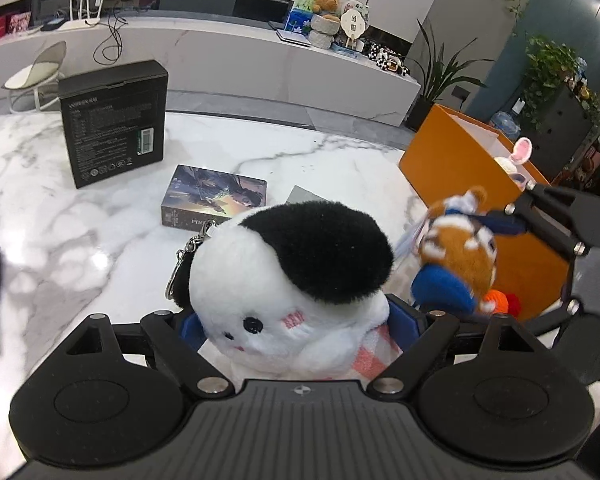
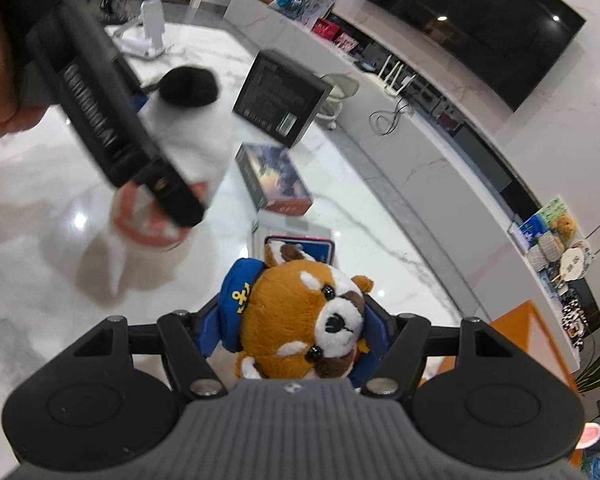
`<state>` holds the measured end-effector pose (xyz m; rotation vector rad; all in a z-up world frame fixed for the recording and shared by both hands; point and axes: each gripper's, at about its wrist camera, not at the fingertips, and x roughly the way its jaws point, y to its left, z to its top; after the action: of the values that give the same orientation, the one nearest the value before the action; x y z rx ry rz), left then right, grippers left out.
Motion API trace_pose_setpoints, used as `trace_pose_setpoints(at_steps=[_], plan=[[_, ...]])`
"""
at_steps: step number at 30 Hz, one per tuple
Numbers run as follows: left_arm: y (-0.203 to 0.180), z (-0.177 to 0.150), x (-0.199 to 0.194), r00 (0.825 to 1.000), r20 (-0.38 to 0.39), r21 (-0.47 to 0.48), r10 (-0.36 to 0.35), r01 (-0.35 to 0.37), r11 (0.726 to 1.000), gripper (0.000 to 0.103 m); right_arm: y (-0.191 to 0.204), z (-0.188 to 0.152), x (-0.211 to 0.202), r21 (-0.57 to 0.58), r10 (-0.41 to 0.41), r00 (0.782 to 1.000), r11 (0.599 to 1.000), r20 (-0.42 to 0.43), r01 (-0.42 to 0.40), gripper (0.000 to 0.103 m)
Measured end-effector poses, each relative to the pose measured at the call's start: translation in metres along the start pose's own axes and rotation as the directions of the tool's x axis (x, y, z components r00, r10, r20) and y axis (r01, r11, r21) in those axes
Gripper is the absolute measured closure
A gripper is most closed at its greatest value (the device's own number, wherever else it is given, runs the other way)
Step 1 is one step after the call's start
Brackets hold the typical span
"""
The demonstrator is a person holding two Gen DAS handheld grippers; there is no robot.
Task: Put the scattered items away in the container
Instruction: 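Lift the white plush with the left tool while the right tool lifts the red panda plush, then carry both plushes in the left and right tools over the orange box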
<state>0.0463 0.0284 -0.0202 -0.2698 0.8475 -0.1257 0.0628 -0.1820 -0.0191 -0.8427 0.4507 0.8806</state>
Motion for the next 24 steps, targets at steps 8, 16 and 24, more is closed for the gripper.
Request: trace_pose_setpoints(at_steps=[8, 16, 24], plan=[[-0.019, 0.01, -0.049, 0.999, 0.045, 0.049, 0.029, -0.031, 0.998, 0.001, -0.013, 0.007, -0.044, 0.098, -0.053, 0.997, 0.994, 0.058, 0.048, 0.032], [-0.047, 0.054, -0.124, 0.987, 0.141, 0.159, 0.072, -0.094, 0.983, 0.001, -0.04, 0.025, -0.103, 0.132, -0.116, 0.988, 0.986, 0.102, 0.103, 0.032], [-0.116, 0.12, -0.203, 0.944, 0.329, 0.277, -0.027, -0.069, 0.958, 0.001, -0.108, 0.051, -0.202, 0.091, -0.266, 0.953, 0.963, 0.148, 0.255, 0.032]])
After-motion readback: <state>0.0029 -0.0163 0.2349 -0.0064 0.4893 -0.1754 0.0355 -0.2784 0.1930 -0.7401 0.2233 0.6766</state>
